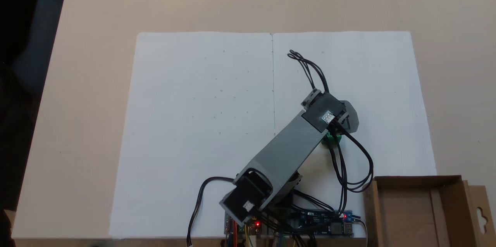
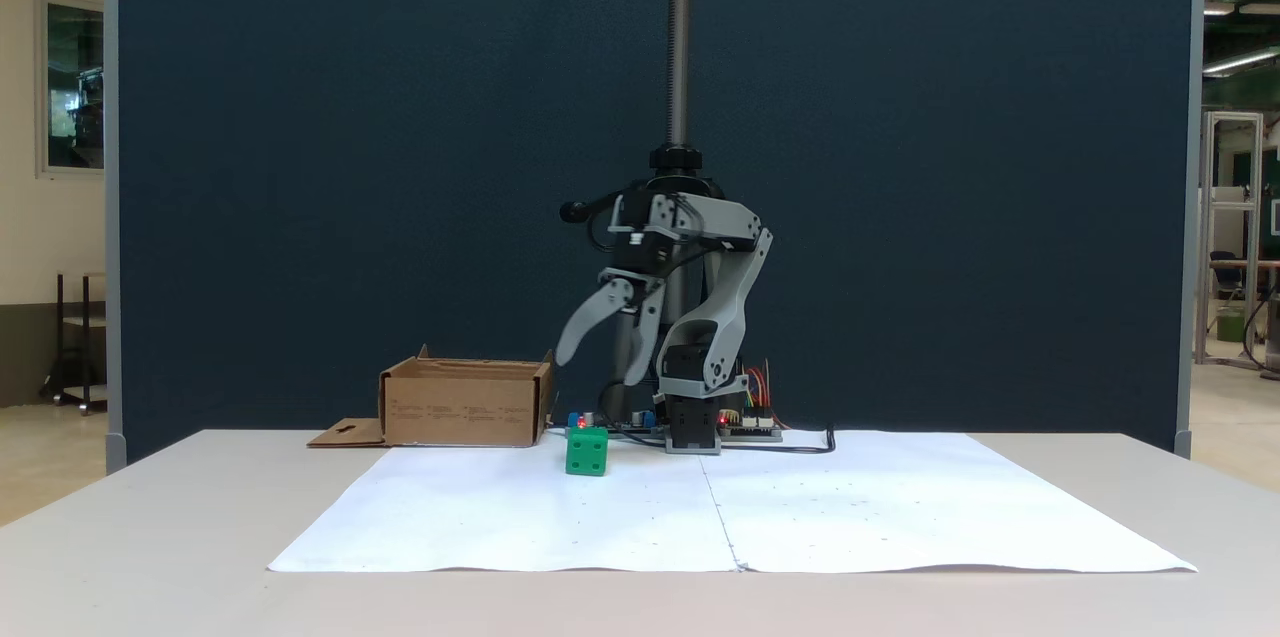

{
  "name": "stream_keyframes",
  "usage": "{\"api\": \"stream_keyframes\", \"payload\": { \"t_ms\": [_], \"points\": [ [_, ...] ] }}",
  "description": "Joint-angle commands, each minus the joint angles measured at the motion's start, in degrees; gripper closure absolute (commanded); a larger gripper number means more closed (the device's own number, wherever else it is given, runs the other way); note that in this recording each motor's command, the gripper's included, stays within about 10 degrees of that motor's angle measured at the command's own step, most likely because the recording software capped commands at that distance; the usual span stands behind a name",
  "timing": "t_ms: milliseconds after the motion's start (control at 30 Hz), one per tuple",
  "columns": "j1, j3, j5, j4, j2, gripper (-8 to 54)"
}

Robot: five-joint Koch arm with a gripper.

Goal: Grasp a green dice and put it in the bin.

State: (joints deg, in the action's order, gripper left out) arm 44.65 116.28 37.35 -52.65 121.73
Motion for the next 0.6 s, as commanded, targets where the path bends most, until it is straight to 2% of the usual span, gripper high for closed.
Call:
{"api": "stream_keyframes", "payload": {
  "t_ms": [0,200,433,567],
  "points": [
    [2.64,-5.19,-2.37,-2.11,-3.25,7.6],
    [8.70,-11.25,-15.89,-2.20,-11.25,7.5],
    [10.90,-11.25,-30.39,-4.83,-14.15,6.8],
    [10.90,-11.25,-39.27,-8.61,-13.97,1.4]
  ]
}}
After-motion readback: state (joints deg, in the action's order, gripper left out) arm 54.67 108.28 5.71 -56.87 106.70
